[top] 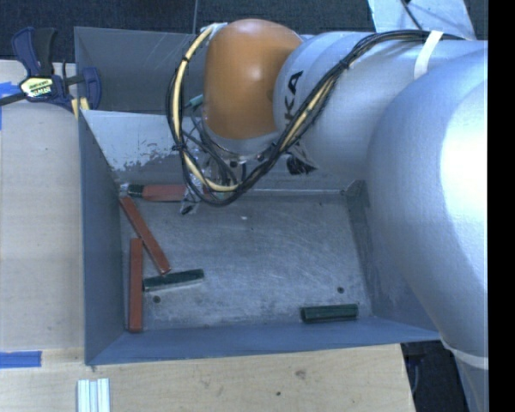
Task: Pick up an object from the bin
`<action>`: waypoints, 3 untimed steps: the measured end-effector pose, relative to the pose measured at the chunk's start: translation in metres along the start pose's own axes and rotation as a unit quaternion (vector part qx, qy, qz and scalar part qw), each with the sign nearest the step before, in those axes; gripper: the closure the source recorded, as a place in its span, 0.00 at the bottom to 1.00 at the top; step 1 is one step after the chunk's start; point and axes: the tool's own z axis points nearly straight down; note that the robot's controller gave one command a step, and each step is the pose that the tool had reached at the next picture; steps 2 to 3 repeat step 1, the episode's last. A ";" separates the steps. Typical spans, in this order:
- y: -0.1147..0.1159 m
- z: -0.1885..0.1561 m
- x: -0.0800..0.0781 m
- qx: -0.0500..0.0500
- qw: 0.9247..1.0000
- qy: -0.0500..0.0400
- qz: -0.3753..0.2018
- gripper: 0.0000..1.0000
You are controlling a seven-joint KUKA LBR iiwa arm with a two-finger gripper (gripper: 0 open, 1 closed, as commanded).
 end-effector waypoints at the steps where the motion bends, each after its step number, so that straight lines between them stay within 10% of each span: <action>1: 0.051 -0.066 -0.004 -0.001 0.998 0.001 -0.058 1.00; 3: 0.051 -0.066 -0.004 -0.001 0.998 0.001 -0.058 1.00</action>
Offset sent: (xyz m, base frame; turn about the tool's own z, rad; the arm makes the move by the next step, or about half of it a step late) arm 0.0104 0.0467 0.0617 -0.1129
